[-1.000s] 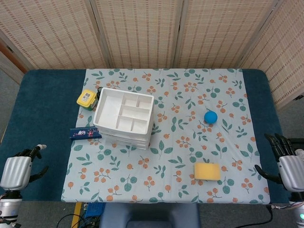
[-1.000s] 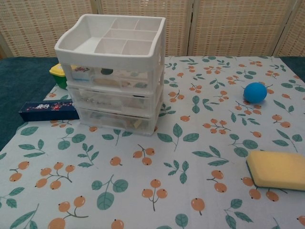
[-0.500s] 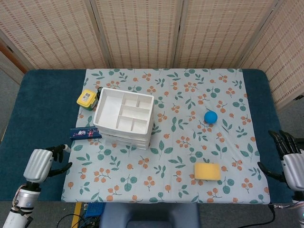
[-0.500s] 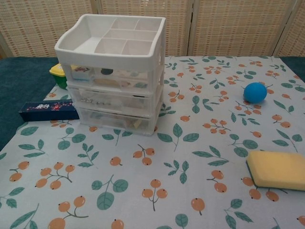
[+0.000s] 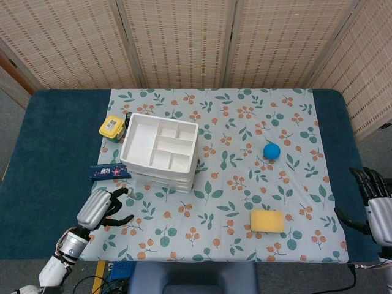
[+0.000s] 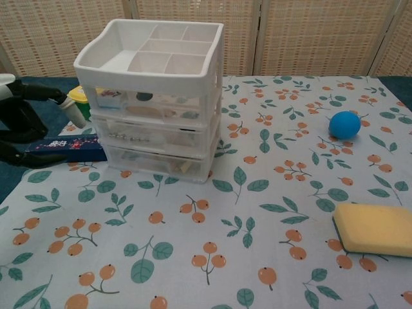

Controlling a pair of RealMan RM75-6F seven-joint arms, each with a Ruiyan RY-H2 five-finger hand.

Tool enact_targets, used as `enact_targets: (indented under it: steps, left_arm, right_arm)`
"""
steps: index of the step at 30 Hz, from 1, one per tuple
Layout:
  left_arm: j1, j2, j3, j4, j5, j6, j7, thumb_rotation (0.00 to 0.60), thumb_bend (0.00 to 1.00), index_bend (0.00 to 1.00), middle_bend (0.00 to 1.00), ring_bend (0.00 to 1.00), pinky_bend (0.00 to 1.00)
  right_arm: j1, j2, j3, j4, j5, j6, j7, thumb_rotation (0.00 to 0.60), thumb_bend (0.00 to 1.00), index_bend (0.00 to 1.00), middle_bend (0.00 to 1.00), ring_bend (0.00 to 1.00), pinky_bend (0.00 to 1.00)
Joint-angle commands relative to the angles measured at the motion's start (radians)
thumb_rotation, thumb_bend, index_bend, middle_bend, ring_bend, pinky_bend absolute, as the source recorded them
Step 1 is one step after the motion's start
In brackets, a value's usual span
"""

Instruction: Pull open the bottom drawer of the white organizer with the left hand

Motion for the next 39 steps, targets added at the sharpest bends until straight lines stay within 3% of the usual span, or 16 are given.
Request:
enact_targets:
  steps: [1,8,22,39]
  left_arm:
    - [-0.040,-0.036,-0.001,0.016,-0.022,-0.058,-0.061,0.600,0.22,0.38,1.00,1.00,1.00]
    - [-0.080,-0.112,-0.013,0.038,-0.087,-0.133,-0.174,0.600,0.26,0.31,1.00,1.00,1.00]
    - [-0.111,-0.280,-0.050,0.116,-0.243,-0.229,-0.308,0.600,0.27,0.28,1.00,1.00,1.00]
    - [-0.058,-0.437,-0.126,0.113,-0.433,-0.223,-0.427,0.600,0.28,0.20,1.00,1.00,1.00]
  right_arm:
    - [0.001,0.000,0.001,-0.001,-0.001,0.000,0.000,0.600,0.25,0.00,0.10,0.00,0.00]
    - [0.002,0.002,0.002,-0.007,-0.001,-0.001,-0.006,0.600,0.25,0.00,0.10,0.00,0.00]
    - [-0.003,0.003,0.002,-0.010,0.005,0.001,-0.007,0.600,0.25,0.00,0.10,0.00,0.00]
    - [-0.008,-0.001,0.002,-0.005,0.004,0.007,-0.004,0.600,0.25,0.00,0.10,0.00,0.00]
